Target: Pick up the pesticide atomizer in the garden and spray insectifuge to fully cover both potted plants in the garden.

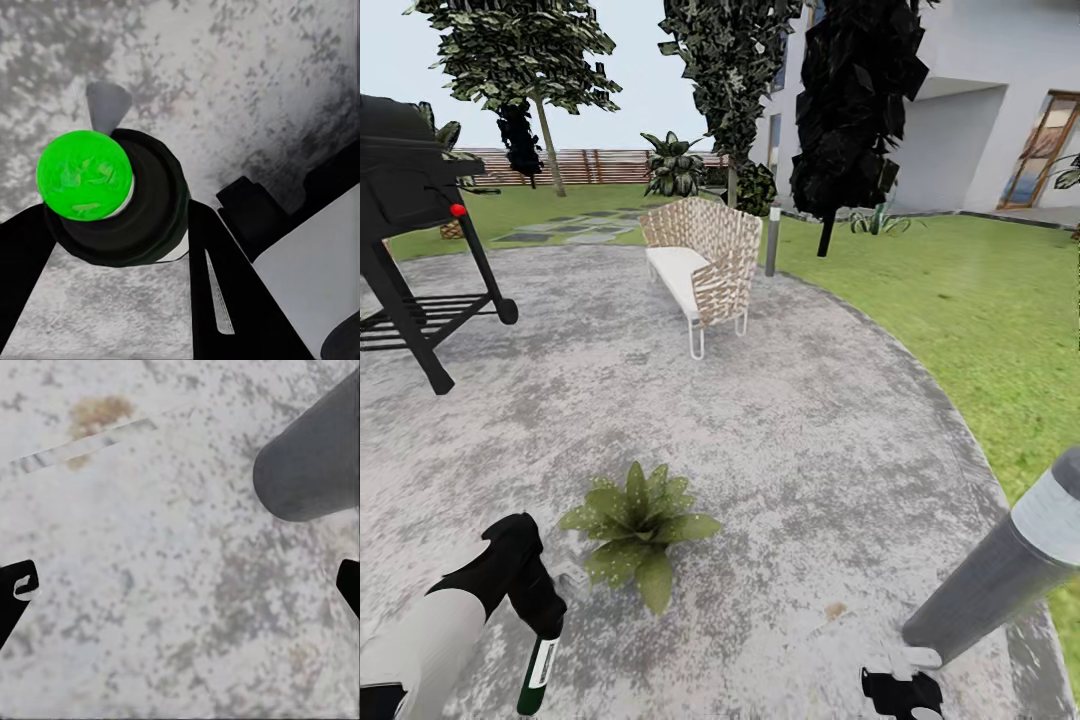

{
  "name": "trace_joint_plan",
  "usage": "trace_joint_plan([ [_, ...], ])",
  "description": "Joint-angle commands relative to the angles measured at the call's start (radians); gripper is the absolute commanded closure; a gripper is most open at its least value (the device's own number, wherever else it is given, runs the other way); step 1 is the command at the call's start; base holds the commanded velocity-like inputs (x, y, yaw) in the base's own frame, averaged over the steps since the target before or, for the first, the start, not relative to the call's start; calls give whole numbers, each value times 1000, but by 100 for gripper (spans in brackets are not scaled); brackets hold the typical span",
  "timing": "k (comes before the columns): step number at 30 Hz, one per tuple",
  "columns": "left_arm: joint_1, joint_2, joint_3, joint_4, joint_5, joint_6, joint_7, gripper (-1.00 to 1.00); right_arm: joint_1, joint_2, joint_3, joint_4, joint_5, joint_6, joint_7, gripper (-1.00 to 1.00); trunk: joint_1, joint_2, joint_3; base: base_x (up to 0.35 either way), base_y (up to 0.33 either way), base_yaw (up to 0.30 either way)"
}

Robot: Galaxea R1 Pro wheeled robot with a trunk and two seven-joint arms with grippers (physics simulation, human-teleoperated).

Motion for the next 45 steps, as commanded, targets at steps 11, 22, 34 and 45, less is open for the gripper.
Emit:
trace_joint_plan([
  [11,0,-40,5,-3,-4,17,29,100,-1,0,-4,1,5,-3,-2,-100,-1,0,-1,-195,-24,0],
  [22,-5,-201,40,-5,11,129,184,100,-1,2,-4,1,5,-3,1,-100,-1,0,0,-2,0,-20],
  [34,-3,-189,138,-4,10,130,273,100,-1,8,-1,3,7,-2,3,-100,-1,0,13,0,0,-179],
  [45,-2,-190,143,-5,10,132,287,100,-1,5,-1,3,7,-3,2,-100,-1,0,19,-109,0,-90],
])
